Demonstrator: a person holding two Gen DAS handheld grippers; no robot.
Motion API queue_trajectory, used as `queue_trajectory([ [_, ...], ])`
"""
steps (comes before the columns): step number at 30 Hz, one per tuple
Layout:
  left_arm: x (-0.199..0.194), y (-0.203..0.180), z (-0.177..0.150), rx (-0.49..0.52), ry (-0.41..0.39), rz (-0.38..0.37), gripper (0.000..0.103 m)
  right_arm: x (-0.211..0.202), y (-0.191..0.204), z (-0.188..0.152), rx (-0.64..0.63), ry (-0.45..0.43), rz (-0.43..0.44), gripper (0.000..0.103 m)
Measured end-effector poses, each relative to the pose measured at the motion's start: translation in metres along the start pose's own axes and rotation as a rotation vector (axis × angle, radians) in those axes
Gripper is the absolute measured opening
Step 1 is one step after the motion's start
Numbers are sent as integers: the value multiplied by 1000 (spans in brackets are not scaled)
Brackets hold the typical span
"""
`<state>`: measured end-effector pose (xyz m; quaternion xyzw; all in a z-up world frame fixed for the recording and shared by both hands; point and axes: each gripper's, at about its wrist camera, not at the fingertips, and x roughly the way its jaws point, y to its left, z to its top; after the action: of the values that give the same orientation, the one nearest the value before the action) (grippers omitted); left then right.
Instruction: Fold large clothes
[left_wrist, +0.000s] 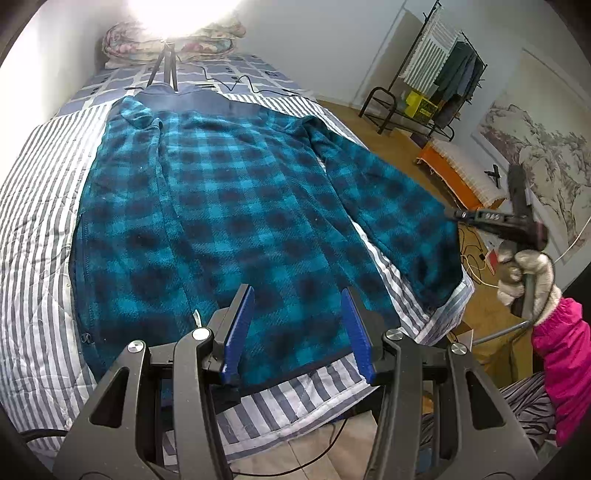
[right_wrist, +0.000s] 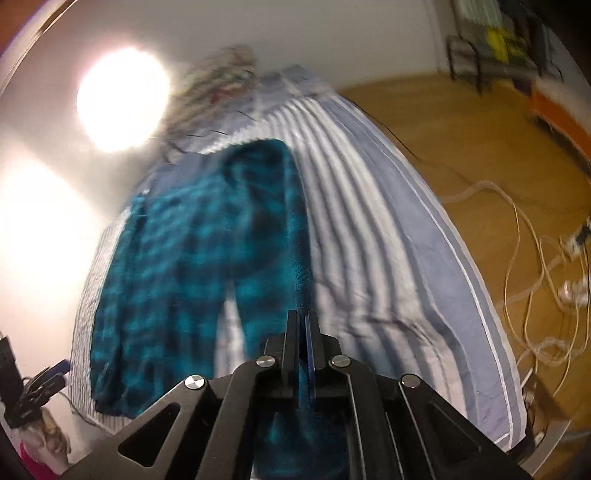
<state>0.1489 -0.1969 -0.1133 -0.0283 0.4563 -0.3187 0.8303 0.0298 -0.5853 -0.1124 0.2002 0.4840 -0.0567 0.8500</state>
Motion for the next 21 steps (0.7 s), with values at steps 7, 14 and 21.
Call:
queue_trajectory([
  [7, -6, 1, 0, -5, -10, -2, 50, -4, 96, -1, -188, -31, 43, 0],
  [14, -8, 15, 1, -40, -13, 4, 50, 45, 194, -39, -380, 92, 130, 0],
  [21, -10, 25, -2, -72, -12, 9, 50, 109, 239, -92, -524, 281, 130, 8],
])
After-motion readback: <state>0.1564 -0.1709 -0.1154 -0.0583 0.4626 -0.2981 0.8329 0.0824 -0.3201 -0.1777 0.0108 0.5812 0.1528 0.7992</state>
